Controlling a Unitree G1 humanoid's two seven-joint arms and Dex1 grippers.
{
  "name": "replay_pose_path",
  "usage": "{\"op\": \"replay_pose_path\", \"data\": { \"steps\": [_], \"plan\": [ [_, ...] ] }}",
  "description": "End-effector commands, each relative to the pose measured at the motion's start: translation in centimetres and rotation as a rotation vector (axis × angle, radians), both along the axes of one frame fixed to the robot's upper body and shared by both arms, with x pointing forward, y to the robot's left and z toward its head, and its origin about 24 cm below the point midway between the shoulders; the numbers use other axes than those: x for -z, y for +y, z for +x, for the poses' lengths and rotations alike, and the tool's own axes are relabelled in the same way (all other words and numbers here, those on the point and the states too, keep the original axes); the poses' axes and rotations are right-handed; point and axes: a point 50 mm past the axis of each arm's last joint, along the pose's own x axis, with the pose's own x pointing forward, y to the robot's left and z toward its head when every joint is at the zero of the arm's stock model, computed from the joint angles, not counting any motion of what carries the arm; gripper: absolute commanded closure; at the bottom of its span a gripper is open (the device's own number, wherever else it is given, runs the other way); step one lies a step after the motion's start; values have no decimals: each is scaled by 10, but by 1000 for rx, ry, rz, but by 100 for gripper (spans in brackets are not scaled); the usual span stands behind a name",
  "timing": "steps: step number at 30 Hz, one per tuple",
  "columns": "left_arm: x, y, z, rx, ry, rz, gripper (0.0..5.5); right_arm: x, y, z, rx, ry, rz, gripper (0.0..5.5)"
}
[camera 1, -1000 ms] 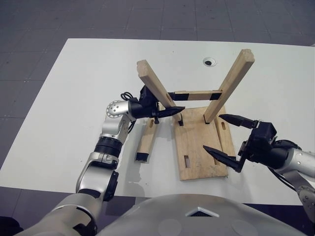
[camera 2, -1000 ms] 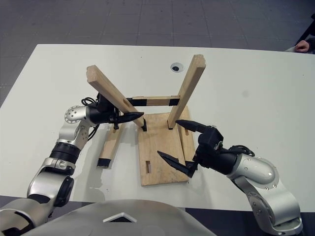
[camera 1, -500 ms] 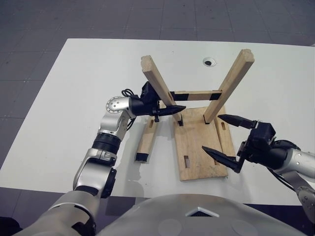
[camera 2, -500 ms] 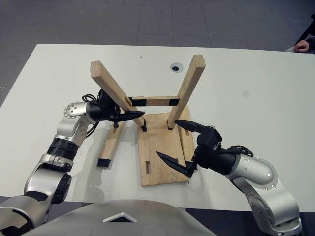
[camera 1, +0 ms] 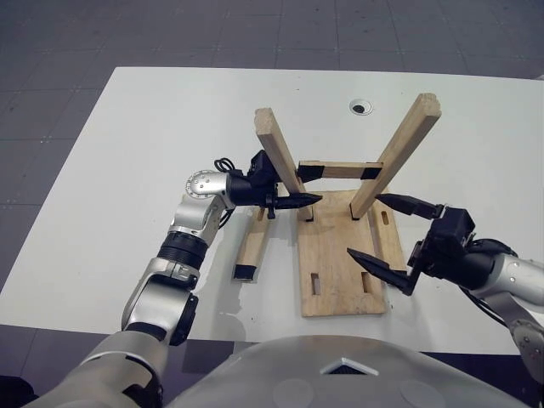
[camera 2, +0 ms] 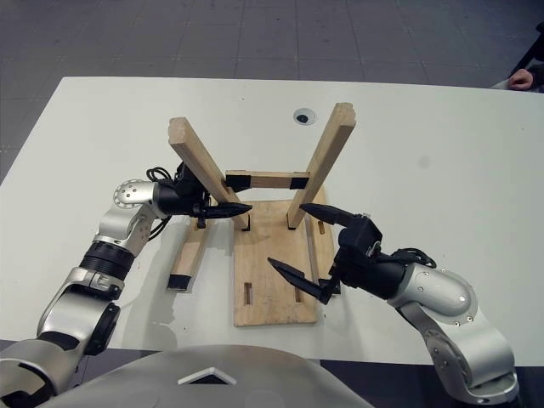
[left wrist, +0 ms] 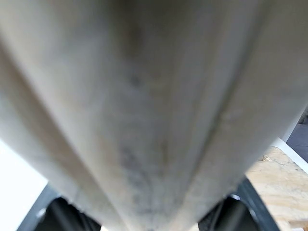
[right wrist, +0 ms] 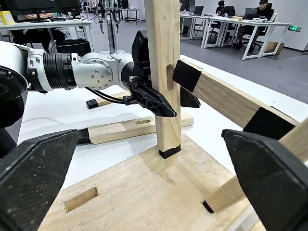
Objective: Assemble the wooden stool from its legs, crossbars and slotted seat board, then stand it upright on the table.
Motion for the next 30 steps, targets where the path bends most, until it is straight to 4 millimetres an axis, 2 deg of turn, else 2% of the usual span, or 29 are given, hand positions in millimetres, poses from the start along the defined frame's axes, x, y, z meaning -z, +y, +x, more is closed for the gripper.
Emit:
{"op": "replay_pose_path", "data": {
  "steps": [1,16,26,30],
  "plan": [
    [66,20,-42,27,330,226,345,-1,3,-1,-2,-17,-12,0],
    [71,16,-57,122,601,133,345,-6,6,0,-39,-52,-29,0],
    [63,12,-62,141,445,130,345,-6,7,1,-29,-53,-32,0],
    [66,14,-63,110,376,135,345,-10,13,-2,-24,-32,22,0]
  ]
}}
